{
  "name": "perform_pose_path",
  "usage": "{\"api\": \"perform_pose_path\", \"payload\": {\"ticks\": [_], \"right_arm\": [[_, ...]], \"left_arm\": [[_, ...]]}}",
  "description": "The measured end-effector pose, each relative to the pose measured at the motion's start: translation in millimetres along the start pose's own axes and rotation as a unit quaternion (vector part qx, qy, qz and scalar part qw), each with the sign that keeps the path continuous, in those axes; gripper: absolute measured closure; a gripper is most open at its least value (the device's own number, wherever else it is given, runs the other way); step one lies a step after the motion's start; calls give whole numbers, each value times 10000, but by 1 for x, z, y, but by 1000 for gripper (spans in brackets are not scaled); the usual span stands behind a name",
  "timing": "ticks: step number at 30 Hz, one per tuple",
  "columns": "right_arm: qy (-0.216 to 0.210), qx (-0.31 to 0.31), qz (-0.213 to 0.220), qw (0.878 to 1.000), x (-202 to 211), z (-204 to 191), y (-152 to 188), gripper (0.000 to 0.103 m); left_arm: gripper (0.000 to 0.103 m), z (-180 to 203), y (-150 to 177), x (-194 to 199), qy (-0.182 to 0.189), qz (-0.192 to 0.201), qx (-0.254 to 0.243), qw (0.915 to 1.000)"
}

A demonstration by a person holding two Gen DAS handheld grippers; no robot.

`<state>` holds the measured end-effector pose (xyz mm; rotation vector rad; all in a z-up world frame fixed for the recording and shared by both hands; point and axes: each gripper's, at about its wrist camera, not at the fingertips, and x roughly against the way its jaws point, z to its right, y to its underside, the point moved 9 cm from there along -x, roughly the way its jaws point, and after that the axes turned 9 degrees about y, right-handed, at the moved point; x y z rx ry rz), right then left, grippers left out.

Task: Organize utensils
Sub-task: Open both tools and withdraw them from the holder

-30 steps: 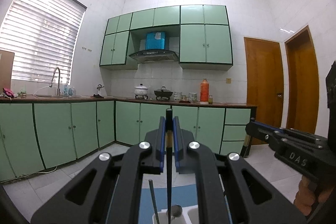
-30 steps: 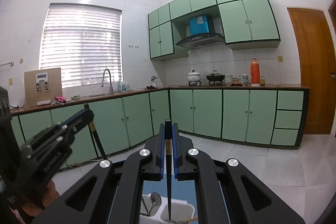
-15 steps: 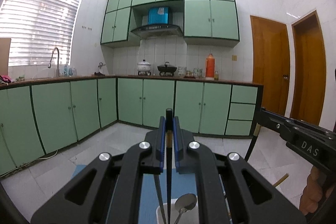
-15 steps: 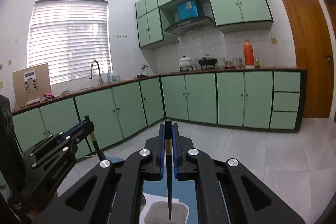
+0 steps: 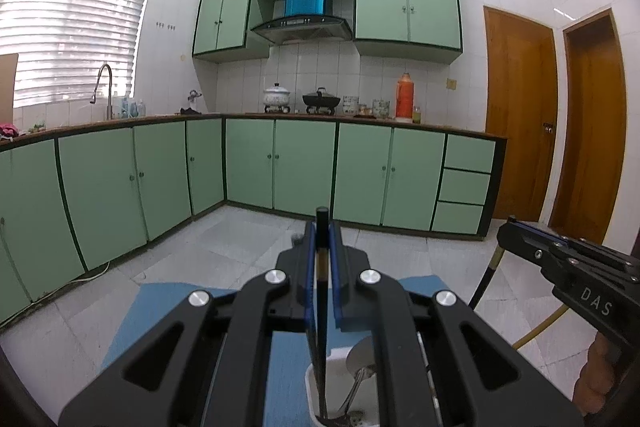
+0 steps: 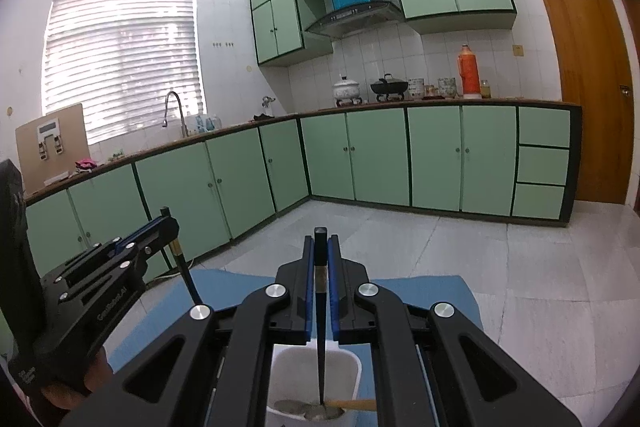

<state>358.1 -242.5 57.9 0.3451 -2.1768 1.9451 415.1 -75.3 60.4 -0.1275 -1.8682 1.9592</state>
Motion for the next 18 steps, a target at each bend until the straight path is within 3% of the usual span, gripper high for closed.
{"api": "perform_pose_path", "payload": {"ticks": [7, 9, 11, 12, 13, 18], "right_arm": [[137, -16, -98, 9999, 1, 7, 7, 96], [212, -21, -56, 9998, 5, 10, 6, 87], [271, -72, 2, 9996, 9, 15, 4, 78], [320, -131, 42, 9994, 14, 19, 2, 70], [334, -175, 78, 9993, 17, 22, 1, 67], [407, -207, 267, 9986, 44, 32, -1, 58]], "left_arm": [[96, -4, 11, 1, -28, -113, 53, 9999], [94, -4, 10, 6, -17, -103, 52, 9999], [87, -3, 8, 12, 5, -70, 69, 10000], [78, -2, 6, 15, -1, -44, 64, 10000], [69, -1, 4, 18, -10, -6, 56, 10000], [54, 4, 0, 45, 23, 159, 37, 9999]]}}
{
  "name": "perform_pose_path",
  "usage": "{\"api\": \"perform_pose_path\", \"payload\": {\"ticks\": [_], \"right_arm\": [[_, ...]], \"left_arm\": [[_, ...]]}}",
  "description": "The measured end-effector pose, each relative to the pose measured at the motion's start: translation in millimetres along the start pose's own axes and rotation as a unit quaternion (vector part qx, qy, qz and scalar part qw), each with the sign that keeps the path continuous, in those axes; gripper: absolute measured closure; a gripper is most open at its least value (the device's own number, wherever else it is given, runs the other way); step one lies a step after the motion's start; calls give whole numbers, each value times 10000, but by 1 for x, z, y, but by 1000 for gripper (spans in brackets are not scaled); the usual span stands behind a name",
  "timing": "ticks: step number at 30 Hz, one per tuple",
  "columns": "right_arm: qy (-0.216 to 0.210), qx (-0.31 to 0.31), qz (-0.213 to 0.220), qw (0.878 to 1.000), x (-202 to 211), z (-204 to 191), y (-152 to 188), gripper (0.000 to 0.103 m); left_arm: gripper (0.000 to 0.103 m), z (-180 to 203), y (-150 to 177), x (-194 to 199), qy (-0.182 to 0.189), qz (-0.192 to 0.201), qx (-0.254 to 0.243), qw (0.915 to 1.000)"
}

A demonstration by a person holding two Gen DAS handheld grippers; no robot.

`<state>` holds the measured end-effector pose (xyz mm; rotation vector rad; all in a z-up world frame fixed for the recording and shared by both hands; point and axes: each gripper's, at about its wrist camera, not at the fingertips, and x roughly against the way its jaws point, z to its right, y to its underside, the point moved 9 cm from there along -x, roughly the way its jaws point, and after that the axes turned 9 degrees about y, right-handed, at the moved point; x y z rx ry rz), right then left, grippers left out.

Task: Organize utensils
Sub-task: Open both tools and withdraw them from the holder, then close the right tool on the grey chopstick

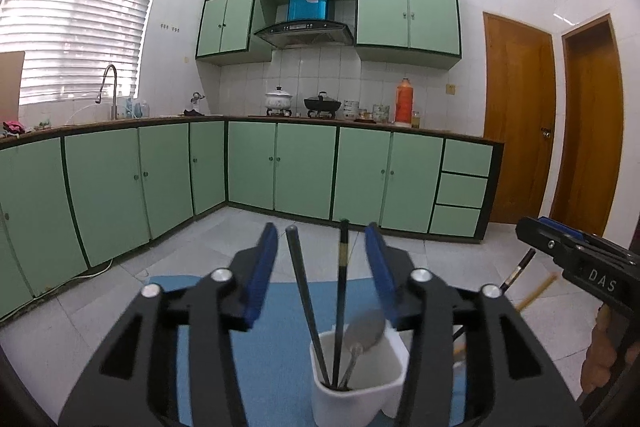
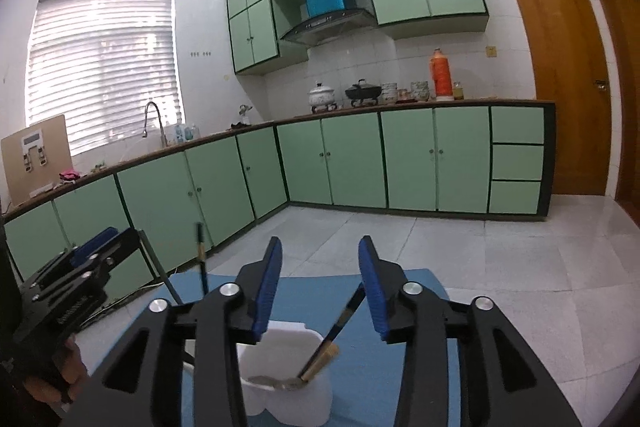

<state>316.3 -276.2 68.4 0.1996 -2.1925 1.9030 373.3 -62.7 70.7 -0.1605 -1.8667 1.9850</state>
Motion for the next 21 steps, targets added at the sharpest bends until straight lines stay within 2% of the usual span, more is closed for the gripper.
{"api": "perform_pose_path", "payload": {"ticks": [5, 10, 16, 21], "right_arm": [[92, 58, 248, 9996, 34, 6, 4, 47], [121, 183, 288, 9993, 67, 5, 28, 35], [138, 372, 152, 9991, 99, 0, 70, 29], [174, 506, -112, 9985, 114, -4, 112, 27]], "left_arm": [[41, 7, 6, 33, 22, 100, -45, 9999], [25, 18, 26, 63, 37, 17, -93, 9999], [16, 24, 66, 98, -12, -202, -125, 9997], [13, 21, 107, 119, -99, -502, -22, 9987]]}}
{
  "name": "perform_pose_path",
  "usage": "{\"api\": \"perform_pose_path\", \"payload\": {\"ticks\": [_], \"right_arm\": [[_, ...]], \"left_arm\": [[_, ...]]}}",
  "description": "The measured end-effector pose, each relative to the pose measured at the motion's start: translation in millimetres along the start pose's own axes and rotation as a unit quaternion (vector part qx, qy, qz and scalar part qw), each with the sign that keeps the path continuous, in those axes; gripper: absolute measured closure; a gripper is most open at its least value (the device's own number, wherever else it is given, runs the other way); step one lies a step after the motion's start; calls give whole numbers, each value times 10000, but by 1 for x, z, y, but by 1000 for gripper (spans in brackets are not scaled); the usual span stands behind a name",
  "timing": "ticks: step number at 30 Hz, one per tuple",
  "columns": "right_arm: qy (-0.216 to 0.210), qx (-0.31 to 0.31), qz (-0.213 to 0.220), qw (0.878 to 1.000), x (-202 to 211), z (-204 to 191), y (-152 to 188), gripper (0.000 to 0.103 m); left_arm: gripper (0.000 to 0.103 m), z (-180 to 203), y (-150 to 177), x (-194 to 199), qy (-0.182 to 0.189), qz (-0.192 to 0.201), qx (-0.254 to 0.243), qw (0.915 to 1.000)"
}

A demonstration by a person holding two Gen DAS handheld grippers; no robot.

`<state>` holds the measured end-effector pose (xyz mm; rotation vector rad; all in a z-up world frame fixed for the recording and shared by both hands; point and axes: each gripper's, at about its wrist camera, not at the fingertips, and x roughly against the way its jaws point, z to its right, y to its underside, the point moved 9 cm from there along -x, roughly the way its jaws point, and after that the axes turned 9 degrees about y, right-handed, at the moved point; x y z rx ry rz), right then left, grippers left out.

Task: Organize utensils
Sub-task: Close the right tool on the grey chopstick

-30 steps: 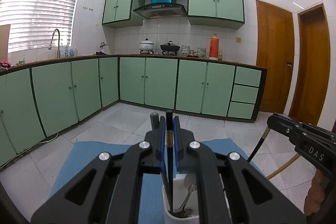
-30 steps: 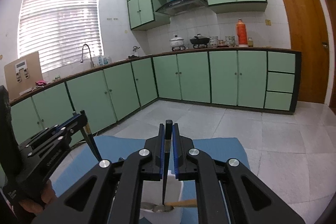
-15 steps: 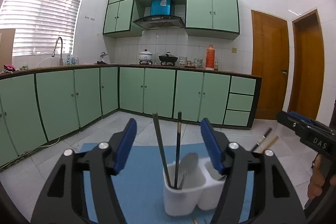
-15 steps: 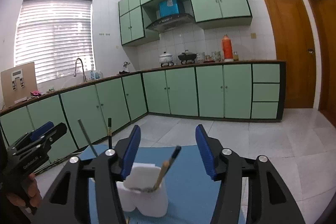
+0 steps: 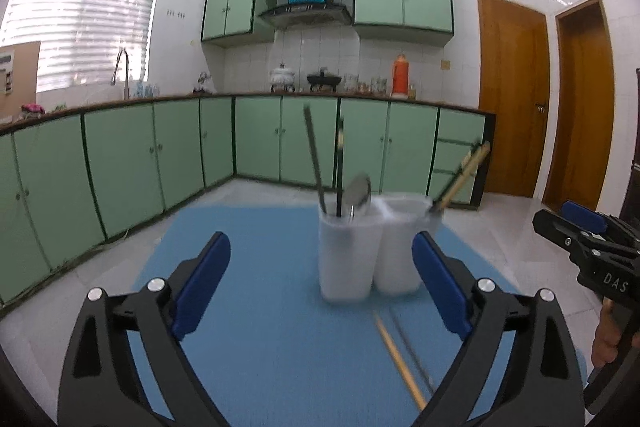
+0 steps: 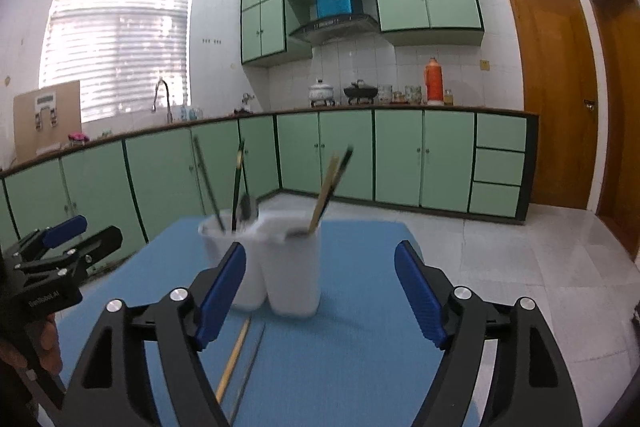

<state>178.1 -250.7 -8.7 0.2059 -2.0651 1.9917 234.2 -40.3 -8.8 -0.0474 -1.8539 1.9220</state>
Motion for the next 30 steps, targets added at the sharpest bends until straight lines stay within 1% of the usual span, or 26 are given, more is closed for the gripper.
{"api": "perform_pose_path", "payload": {"ticks": [3, 9, 15, 22, 28, 30], "right_arm": [[1, 32, -162, 9999, 6, -6, 24, 27], [206, 35, -347, 9992, 21, -13, 73, 27], [354, 30, -526, 9980, 33, -17, 115, 28], [368, 116, -509, 9980, 50, -31, 145, 32], [316, 235, -443, 9982, 62, -44, 160, 40], [300, 303, -459, 9980, 64, -50, 165, 45]], "left_arm": [[12, -2, 24, 8, -40, -192, 60, 9998], [12, -2, 64, 23, -169, -482, -1, 9987], [12, -1, 99, 34, -206, -779, 28, 9967], [12, -6, 129, 52, -301, -981, 103, 9947], [12, -12, 143, 66, -397, -1043, 199, 9935], [12, -12, 144, 69, -405, -1042, 209, 9935]]}}
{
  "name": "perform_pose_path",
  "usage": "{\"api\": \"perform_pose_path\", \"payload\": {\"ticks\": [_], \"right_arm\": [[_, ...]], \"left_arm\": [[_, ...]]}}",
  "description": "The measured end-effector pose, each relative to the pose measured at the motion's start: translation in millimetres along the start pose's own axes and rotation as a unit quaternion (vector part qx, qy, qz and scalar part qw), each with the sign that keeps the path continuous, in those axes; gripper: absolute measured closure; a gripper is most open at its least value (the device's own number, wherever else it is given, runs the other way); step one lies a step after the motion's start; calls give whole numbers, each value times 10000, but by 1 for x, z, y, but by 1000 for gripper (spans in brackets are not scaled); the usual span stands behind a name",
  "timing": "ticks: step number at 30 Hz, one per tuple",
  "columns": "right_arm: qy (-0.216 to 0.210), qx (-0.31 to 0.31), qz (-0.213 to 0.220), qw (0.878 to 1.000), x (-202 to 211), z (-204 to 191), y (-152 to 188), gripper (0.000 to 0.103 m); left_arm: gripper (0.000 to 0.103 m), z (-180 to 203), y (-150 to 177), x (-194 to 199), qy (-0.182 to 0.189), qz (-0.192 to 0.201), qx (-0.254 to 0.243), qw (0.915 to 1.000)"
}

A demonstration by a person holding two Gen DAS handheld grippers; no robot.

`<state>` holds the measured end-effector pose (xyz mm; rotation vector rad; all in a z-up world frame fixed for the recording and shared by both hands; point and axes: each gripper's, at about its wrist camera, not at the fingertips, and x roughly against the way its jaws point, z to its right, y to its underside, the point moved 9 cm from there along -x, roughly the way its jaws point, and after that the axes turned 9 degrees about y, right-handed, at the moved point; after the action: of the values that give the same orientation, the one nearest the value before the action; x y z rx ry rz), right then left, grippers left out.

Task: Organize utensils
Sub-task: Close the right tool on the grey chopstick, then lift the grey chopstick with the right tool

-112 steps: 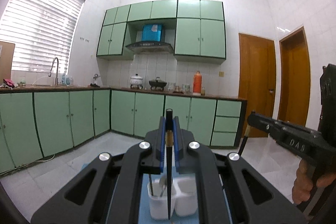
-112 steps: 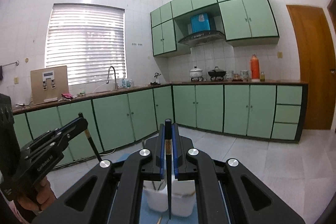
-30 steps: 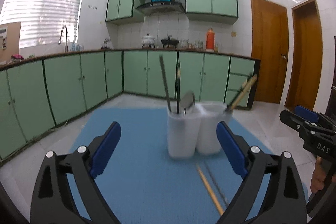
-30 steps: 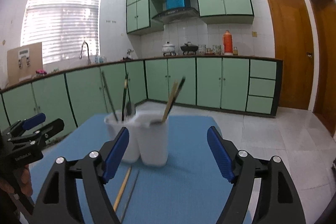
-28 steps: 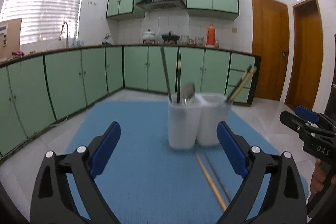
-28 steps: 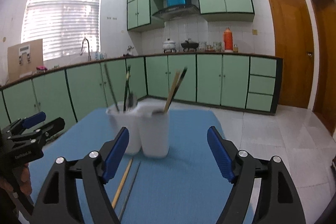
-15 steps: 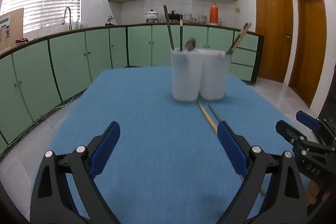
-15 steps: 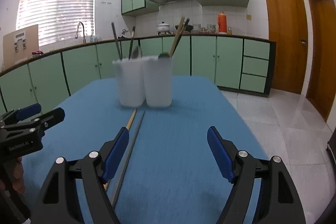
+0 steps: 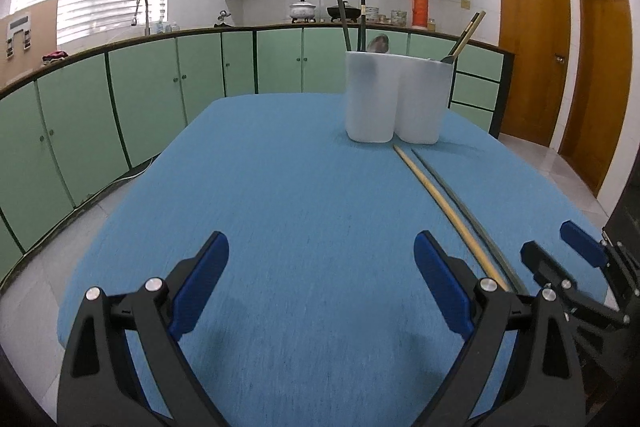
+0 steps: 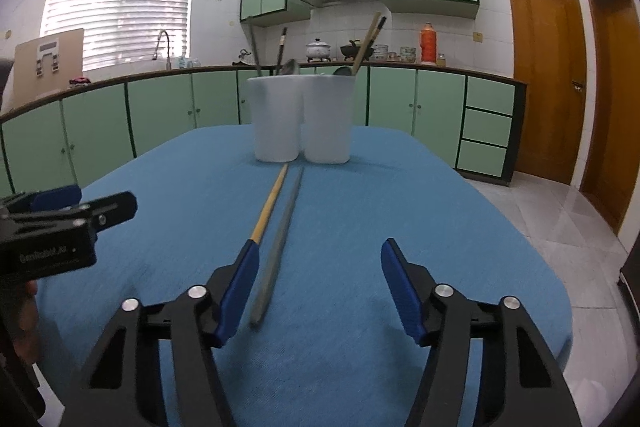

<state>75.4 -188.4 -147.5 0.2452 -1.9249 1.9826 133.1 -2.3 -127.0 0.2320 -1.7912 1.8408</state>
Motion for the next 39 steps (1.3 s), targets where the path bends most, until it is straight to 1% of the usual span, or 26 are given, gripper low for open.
{"api": "perform_pose_path", "payload": {"ticks": [9, 12, 22, 27, 31, 33, 39], "right_arm": [[-18, 188, -14, 9998, 5, -13, 13, 62], [-43, 208, -40, 9998, 5, -13, 15, 67], [-53, 244, -23, 9997, 5, -16, 19, 76], [-64, 270, 18, 9996, 5, -18, 20, 84], [-67, 286, 40, 9996, 3, -20, 20, 89], [-70, 295, 43, 9995, 2, -20, 19, 95], [-31, 136, 23, 9999, -1, -13, 18, 96]], "left_arm": [[12, 1, 5, 8, -12, 35, 21, 10000], [12, 2, 7, 10, -11, 31, 44, 10000], [12, 4, 11, 9, 4, 1, 76, 10000], [12, 4, 11, 9, 5, 1, 75, 10000], [12, 4, 11, 9, 1, 4, 88, 10000], [12, 5, 11, 9, 0, 11, 88, 10000], [12, 6, 11, 9, 16, 13, 85, 10000]]}}
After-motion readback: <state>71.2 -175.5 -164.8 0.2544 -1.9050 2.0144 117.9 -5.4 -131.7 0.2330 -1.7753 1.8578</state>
